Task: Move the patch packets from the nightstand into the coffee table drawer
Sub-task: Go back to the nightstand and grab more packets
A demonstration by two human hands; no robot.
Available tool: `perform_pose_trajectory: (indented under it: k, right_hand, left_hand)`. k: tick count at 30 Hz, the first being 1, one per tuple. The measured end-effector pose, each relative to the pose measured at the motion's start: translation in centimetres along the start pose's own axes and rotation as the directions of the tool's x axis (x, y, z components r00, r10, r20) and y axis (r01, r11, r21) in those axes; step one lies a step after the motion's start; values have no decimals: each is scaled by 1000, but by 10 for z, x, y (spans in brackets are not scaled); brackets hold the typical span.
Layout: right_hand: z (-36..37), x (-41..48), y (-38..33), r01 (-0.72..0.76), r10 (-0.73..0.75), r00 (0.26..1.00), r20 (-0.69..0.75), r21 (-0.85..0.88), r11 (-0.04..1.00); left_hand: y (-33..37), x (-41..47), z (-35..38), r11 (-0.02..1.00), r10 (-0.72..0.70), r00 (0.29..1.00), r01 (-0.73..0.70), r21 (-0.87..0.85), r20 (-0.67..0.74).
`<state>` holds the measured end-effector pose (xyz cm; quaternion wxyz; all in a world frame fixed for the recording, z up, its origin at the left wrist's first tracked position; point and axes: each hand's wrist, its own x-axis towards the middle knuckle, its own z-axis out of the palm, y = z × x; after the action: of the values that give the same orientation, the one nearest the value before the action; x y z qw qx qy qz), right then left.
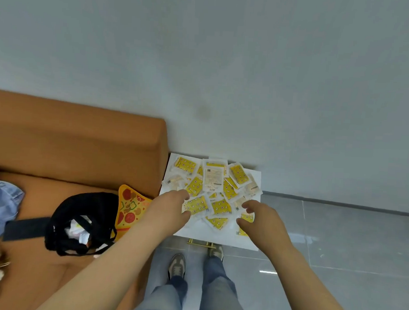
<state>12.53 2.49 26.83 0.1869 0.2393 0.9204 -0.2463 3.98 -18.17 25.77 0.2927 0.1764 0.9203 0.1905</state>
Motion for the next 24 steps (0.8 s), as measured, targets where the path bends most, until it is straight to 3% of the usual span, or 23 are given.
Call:
perform_pose_trajectory:
  k: [15, 24]
  right_hand:
    - [40, 99, 52, 186, -109, 935, 337, -206, 961]
    - [98, 142, 73, 263, -123, 890, 440, -272, 926]
  left_hand:
    - [-11, 66, 70, 970, -243, 957, 236, 62, 161]
    - [-20, 98, 121, 938, -341, 910, 313, 149, 234]
